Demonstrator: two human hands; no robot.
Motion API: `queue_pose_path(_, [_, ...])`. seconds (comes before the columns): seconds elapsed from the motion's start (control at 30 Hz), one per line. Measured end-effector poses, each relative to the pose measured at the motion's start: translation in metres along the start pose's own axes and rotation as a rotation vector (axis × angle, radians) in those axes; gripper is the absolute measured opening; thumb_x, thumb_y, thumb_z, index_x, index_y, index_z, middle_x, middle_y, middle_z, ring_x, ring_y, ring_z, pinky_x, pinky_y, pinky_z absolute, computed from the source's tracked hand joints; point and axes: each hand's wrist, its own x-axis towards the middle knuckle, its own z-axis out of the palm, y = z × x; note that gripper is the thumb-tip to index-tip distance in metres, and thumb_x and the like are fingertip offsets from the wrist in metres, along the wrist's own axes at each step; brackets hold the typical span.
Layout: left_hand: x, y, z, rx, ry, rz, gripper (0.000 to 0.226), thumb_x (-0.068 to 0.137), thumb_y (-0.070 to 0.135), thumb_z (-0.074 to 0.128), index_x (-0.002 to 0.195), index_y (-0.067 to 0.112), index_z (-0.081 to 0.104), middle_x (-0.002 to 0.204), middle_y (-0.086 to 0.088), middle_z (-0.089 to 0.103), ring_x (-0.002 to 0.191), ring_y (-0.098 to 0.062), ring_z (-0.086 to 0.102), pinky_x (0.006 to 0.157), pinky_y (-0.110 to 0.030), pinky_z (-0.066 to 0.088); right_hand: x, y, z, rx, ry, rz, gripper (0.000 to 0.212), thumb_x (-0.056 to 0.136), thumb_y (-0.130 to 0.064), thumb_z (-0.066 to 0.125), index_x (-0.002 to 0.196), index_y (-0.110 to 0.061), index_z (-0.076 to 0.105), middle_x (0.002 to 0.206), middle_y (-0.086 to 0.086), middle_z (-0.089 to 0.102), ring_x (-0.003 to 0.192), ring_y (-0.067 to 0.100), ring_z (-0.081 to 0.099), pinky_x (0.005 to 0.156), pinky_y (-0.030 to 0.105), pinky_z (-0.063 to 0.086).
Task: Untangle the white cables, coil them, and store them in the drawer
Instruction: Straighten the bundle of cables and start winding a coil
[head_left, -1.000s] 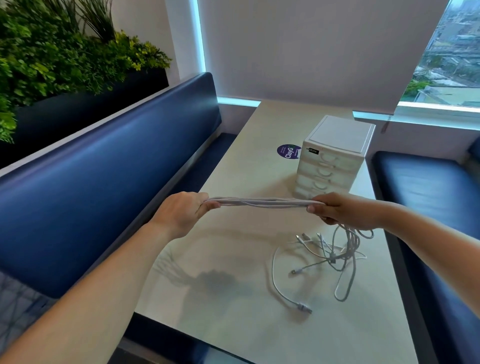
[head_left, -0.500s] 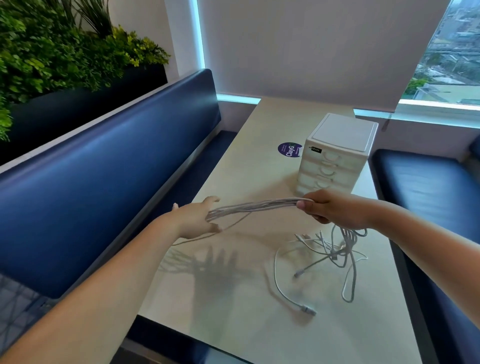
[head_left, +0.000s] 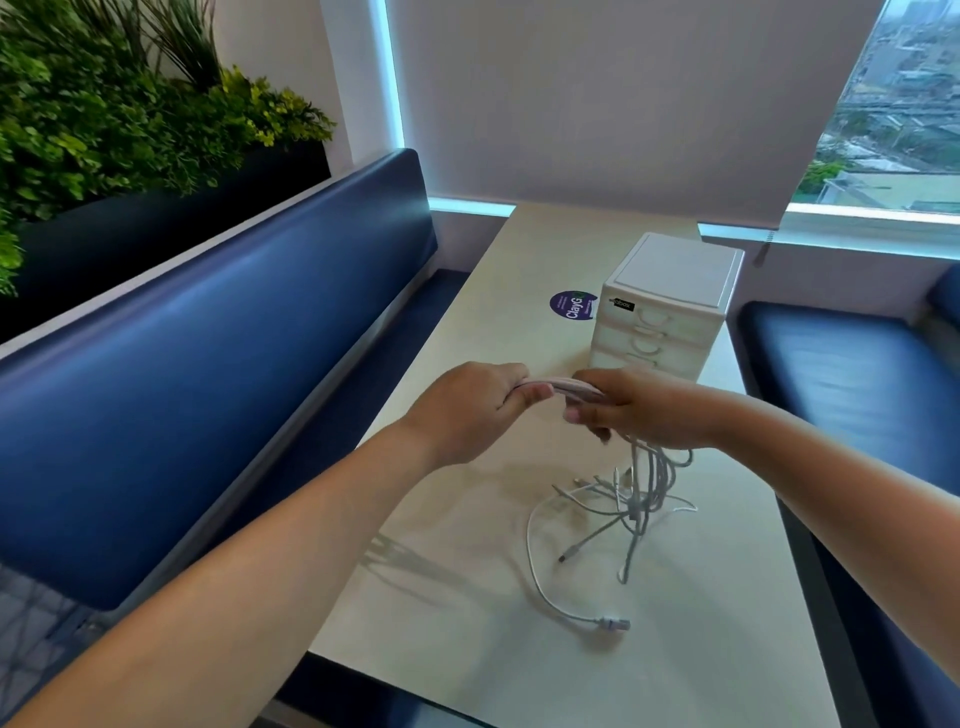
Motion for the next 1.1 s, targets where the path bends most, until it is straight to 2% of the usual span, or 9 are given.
queue_pose_path(0.1, [0.001,-0.004,-0.012,0.045,0.034,0.005,0.043,0.101,0.047,0.039,0.071,0.017,0.043,0.058,0.006,0.044,0.052,-0.010,0.039,0.047,-0.025,0.024,-0.006,0.006,-0.001,-0.045,0.041,0.000,0.034,0.083,-0.045,0.066,0.105,-0.026,0.050,0.089,-0.015,0.059,0.079,0.000,0.054,0.070,0.019,0.041])
queue_pose_path(0.27, [-0.005,-0.009,-0.023,0.042,0.060,-0.012,0.045,0.100,0.049,0.039,0.070,0.015,0.044,0.055,0.007,0.041,0.049,-0.011,0.037,0.047,-0.025,0.023,-0.019,0.009,0.002,0.243,0.092,0.017,0.065,0.068,-0.048,0.071,0.125,-0.027,0.049,0.104,-0.013,0.057,0.096,0.007,0.059,0.089,0.027,0.049])
queue_pose_path(0.43, [-0.007,-0.007,-0.027,0.032,0.070,-0.030,0.046,0.100,0.050,0.038,0.068,0.017,0.041,0.055,0.006,0.039,0.048,-0.012,0.035,0.046,-0.025,0.023,-0.024,0.012,0.016,0.144,0.301,-0.052,0.060,0.081,-0.033,0.070,0.135,-0.027,0.046,0.124,-0.004,0.036,0.107,0.004,0.040,0.089,-0.001,0.031])
queue_pose_path(0.53, [-0.009,-0.004,-0.028,-0.006,0.078,-0.042,0.049,0.099,0.052,0.038,0.067,0.014,0.041,0.055,0.006,0.038,0.048,-0.012,0.032,0.047,-0.024,0.023,-0.022,0.008,0.021,0.092,0.386,-0.083,0.045,0.095,-0.018,0.054,0.138,-0.027,0.043,0.119,-0.004,0.031,0.097,0.004,0.038,0.083,0.000,0.032])
queue_pose_path(0.67, [-0.013,-0.002,-0.031,-0.010,0.065,-0.043,0.049,0.097,0.055,0.035,0.067,0.015,0.042,0.055,0.005,0.039,0.050,-0.012,0.032,0.049,-0.027,0.027,-0.025,0.008,0.016,0.475,0.425,-0.050,0.034,0.098,-0.009,0.045,0.130,-0.018,0.053,0.109,0.003,0.036,0.095,0.007,0.042,0.081,0.006,0.039])
queue_pose_path(0.77, [-0.015,-0.001,-0.030,0.009,0.057,-0.052,0.049,0.097,0.055,0.036,0.067,0.016,0.041,0.056,0.004,0.041,0.051,-0.013,0.034,0.050,-0.030,0.028,-0.026,0.008,0.012,0.535,0.508,-0.024,0.024,0.099,-0.007,0.044,0.113,-0.012,0.062,0.102,0.006,0.043,0.089,0.010,0.049,0.077,0.010,0.047])
queue_pose_path(0.87, [-0.018,0.000,-0.031,0.009,0.087,-0.063,0.050,0.096,0.057,0.033,0.066,0.017,0.041,0.056,0.003,0.042,0.052,-0.015,0.035,0.051,-0.033,0.030,-0.030,0.009,0.007,0.577,0.565,0.011,0.017,0.097,-0.008,0.047,0.093,-0.015,0.062,0.081,0.003,0.055,0.066,0.009,0.055,0.063,0.015,0.051])
queue_pose_path(0.97, [-0.021,-0.002,-0.034,0.024,0.119,-0.095,0.052,0.098,0.054,0.034,0.068,0.012,0.042,0.057,0.000,0.042,0.053,-0.016,0.036,0.051,-0.034,0.030,-0.039,0.012,0.005,0.797,0.430,0.017,0.018,0.098,-0.019,0.048,0.087,-0.012,0.060,0.059,0.001,0.051,0.044,0.013,0.045,0.044,0.020,0.042])
queue_pose_path(1.1, [-0.023,-0.005,-0.040,0.043,0.164,-0.113,0.055,0.099,0.053,0.034,0.073,0.006,0.046,0.061,-0.005,0.046,0.055,-0.018,0.039,0.053,-0.037,0.034,-0.050,0.016,-0.001,0.444,0.162,0.050,0.040,0.085,-0.047,0.052,0.085,-0.009,0.062,0.055,0.001,0.047,0.047,0.013,0.039,0.045,0.020,0.034])
